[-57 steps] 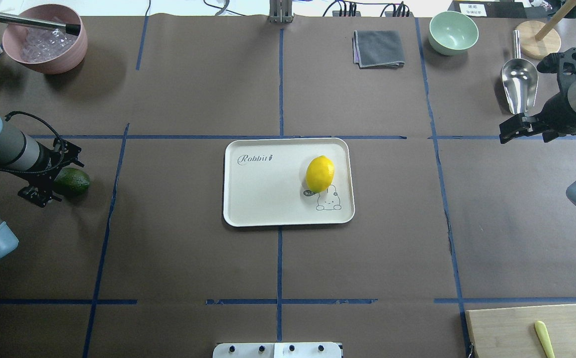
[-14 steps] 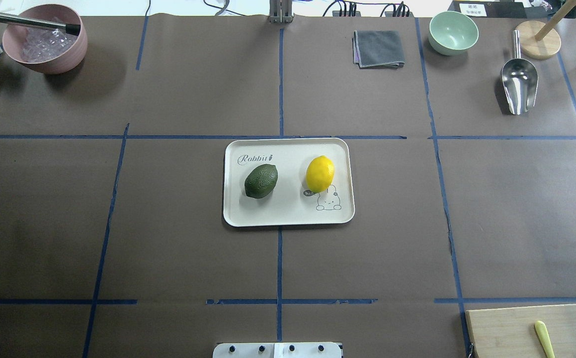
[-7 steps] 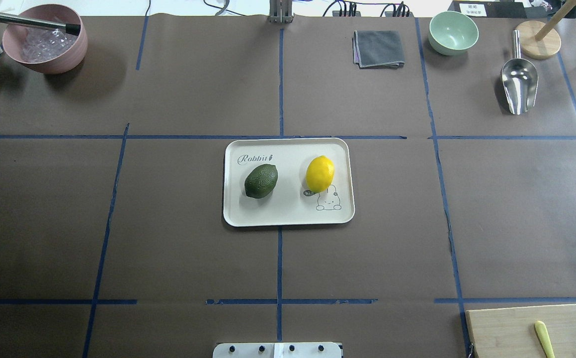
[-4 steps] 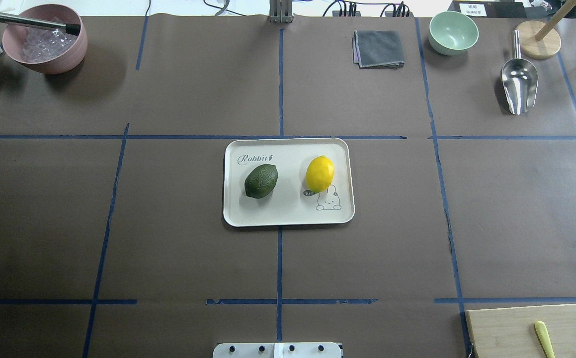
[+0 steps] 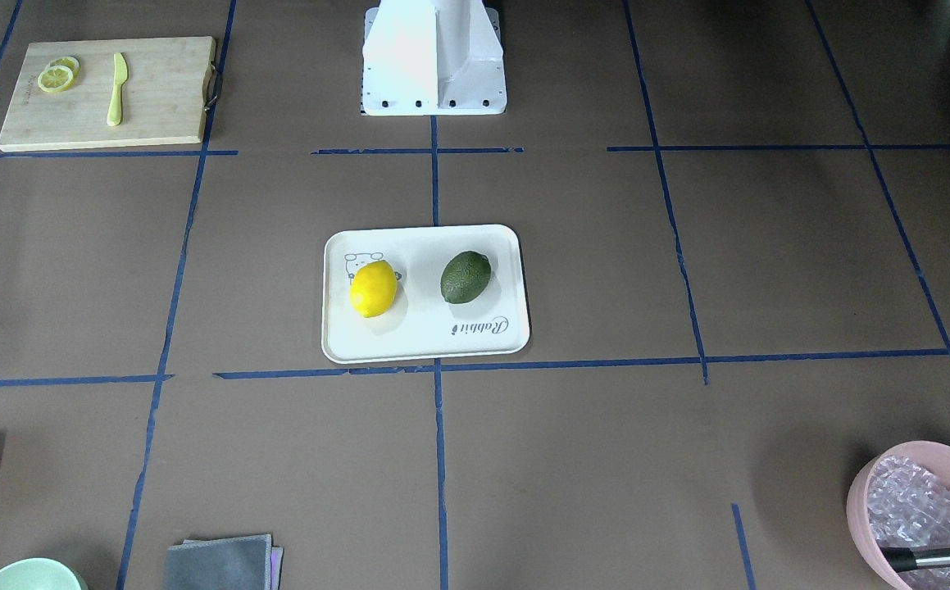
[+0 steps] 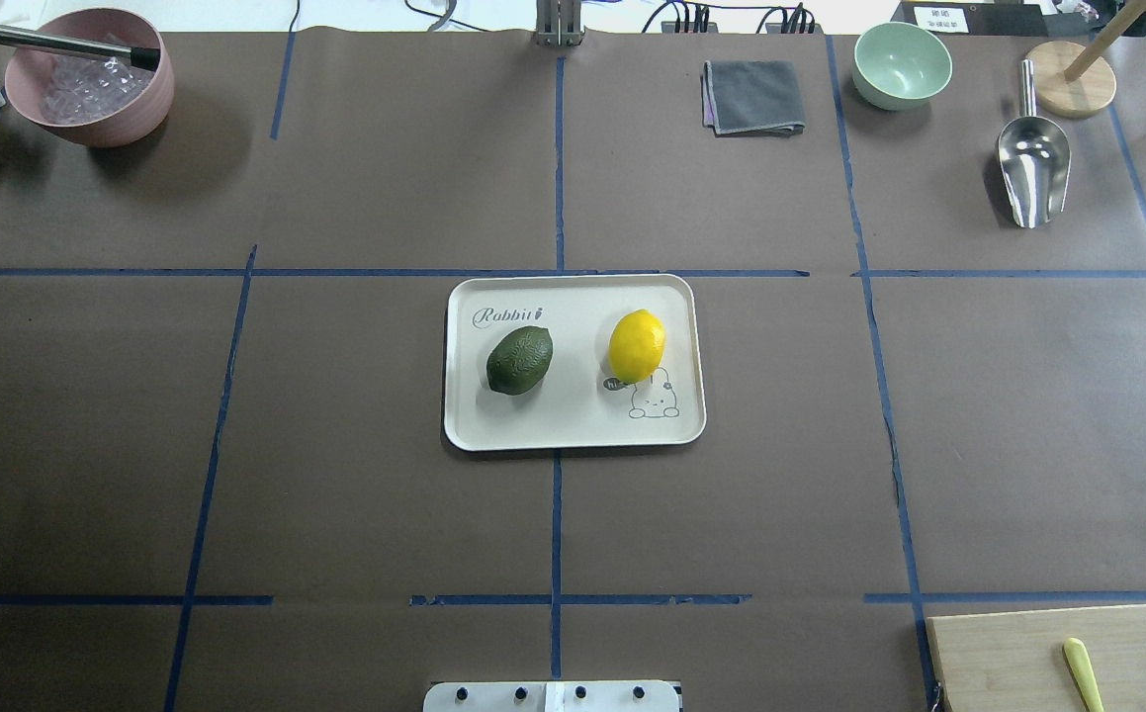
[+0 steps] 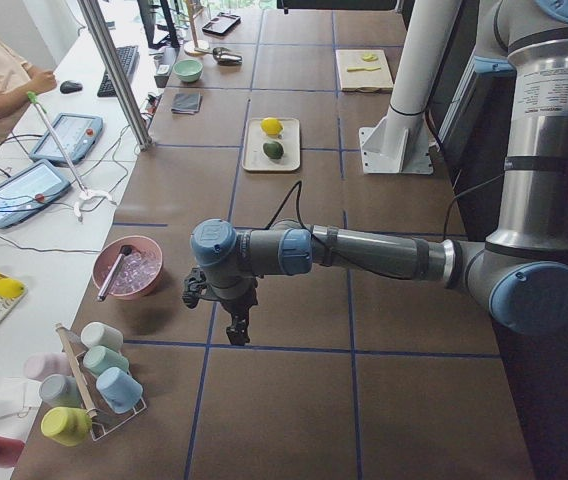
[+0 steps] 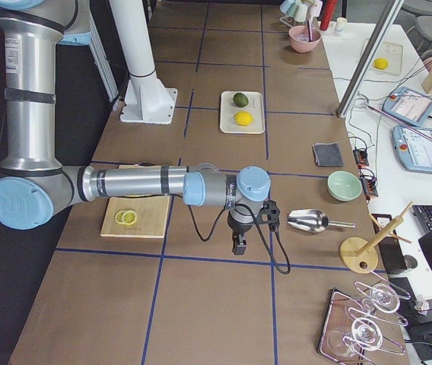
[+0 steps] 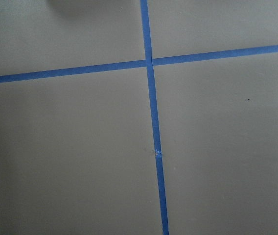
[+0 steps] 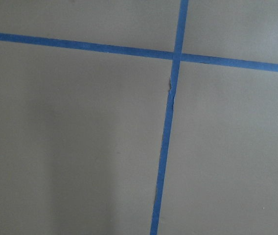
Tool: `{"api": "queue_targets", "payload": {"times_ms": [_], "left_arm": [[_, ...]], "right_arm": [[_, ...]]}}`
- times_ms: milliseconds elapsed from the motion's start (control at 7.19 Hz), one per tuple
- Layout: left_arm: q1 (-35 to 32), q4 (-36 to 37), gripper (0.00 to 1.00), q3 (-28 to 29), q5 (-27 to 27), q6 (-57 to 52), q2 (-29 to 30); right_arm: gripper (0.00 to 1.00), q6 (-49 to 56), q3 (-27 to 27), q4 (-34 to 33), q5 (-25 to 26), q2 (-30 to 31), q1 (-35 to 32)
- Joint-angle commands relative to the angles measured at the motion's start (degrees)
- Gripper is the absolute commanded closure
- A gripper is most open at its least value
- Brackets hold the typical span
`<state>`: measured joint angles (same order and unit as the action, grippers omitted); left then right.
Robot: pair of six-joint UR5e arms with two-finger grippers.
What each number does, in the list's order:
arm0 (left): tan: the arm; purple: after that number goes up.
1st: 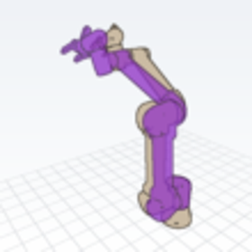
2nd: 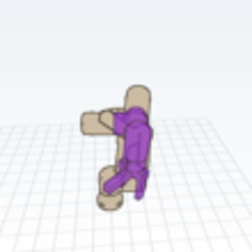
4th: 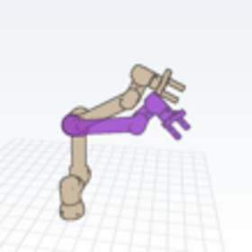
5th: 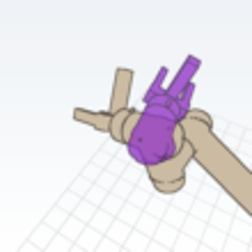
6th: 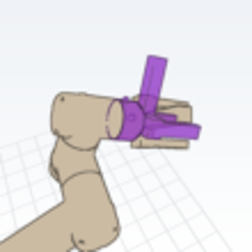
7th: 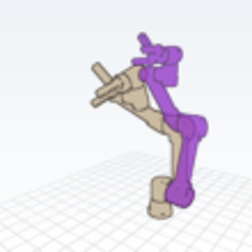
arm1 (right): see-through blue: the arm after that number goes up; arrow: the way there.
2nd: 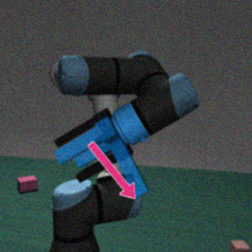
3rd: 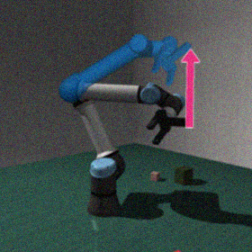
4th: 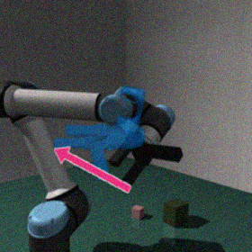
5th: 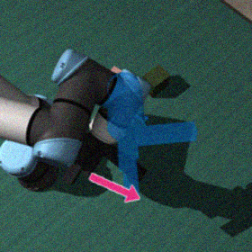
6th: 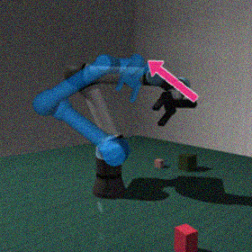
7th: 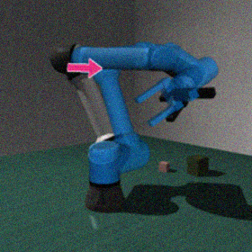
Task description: Place all lemons on tray
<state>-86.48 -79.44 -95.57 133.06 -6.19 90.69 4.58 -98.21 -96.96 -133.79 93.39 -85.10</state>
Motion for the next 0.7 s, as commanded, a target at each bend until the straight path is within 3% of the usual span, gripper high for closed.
{"api": "queue_targets", "payload": {"times_ms": [0,557], "left_arm": [[0.0,-0.37,0.0,-0.14,0.09,0.13,-0.08],[-0.26,-0.11,0.0,0.04,1.14,0.57,-2.01]], "right_arm": [[0.0,0.96,-1.27,-1.38,-0.16,-0.31,-0.5],[0.0,0.34,-1.54,-2.17,0.02,-1.1,-0.5]]}}
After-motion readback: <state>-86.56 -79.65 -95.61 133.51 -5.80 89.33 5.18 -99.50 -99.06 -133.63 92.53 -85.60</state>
